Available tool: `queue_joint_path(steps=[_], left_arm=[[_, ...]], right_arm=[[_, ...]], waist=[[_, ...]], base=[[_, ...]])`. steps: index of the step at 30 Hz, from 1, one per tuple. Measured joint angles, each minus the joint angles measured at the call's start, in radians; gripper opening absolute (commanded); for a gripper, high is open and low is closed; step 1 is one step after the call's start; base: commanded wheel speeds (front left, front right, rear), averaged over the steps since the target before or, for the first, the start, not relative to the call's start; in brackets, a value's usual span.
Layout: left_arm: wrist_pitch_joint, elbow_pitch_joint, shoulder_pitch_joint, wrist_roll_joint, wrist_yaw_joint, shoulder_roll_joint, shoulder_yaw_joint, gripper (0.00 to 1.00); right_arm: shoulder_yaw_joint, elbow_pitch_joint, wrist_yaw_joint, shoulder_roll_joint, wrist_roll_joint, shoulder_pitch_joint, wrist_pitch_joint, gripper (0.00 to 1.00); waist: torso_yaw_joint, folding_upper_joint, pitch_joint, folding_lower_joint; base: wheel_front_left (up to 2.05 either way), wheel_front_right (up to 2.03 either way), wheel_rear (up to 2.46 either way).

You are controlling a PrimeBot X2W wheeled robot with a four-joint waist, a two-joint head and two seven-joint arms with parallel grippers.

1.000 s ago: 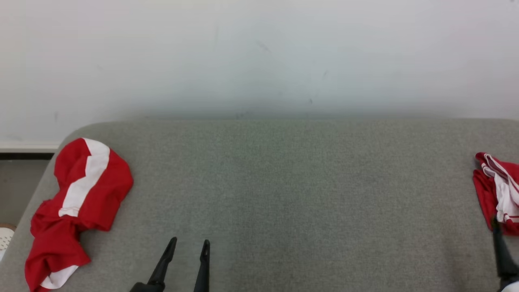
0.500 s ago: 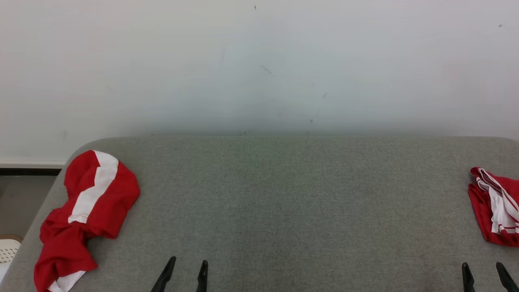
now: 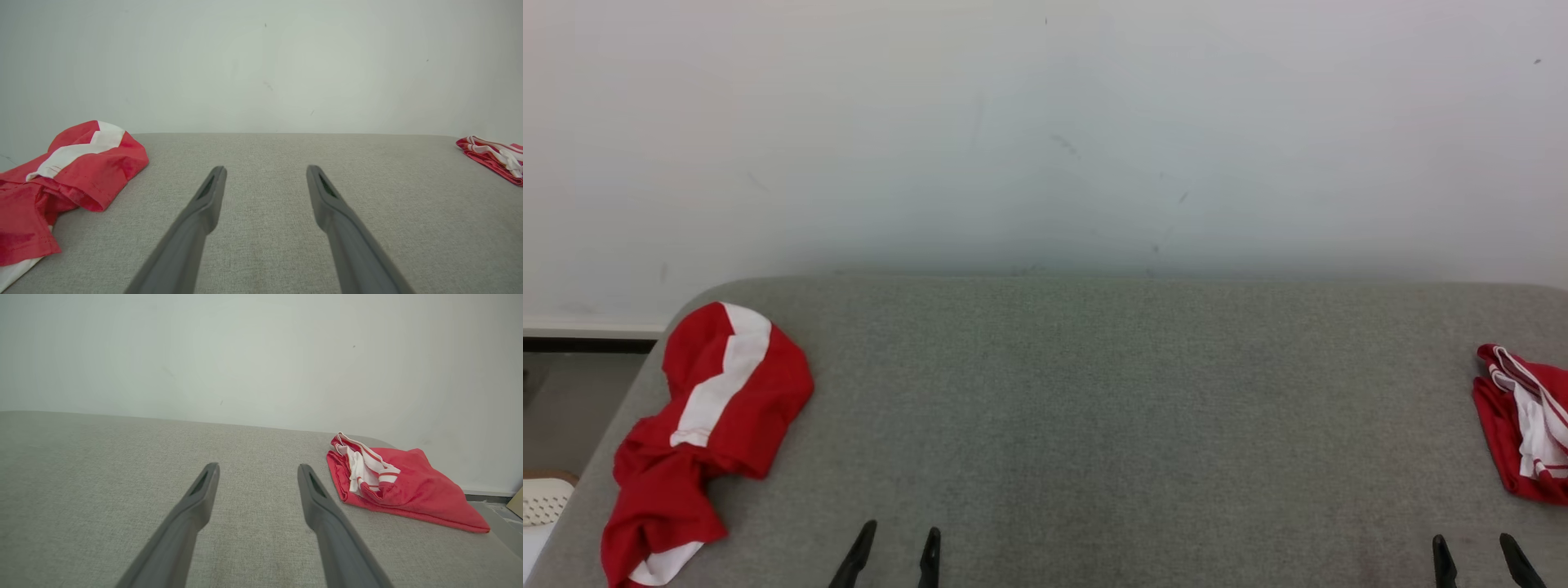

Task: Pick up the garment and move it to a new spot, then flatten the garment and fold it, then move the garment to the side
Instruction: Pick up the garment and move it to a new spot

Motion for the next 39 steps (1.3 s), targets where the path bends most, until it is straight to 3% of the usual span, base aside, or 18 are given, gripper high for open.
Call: queue_joint_path(steps=[8, 24, 33, 39], left_arm=[[0.0, 0.008, 0.0, -0.011, 0.002, 0.0, -0.003, 1.0], [0.0, -0.004, 0.047, 0.009, -0.019, 0.0, 0.062, 1.0], [0.0, -0.012, 0.023, -0.011, -0.03, 0.0, 0.107, 1.0], [0.0, 0.015, -0.14, -0.054, -0.072, 0.008, 0.168, 1.0]], right_arm=[[0.028, -0.006, 0.0, 0.012, 0.023, 0.018, 0.0, 1.0], [0.094, 0.013, 0.0, 0.039, 0.041, 0.014, 0.0, 1.0], [0.139, 0.014, 0.0, 0.033, 0.041, -0.001, 0.0, 1.0], [0.129, -0.012, 0.0, -0.026, 0.04, -0.023, 0.0, 1.0]], waist=[[0.072, 0.0, -0.008, 0.0001], [0.332, 0.0, -0.026, 0.0001], [0.324, 0.0, 0.015, 0.0001], [0.313, 0.0, 0.091, 0.0001]], base=[[0.0, 0.0, 0.0], [0.0, 0.0, 0.0], [0.0, 0.0, 0.0], [0.0, 0.0, 0.0]])
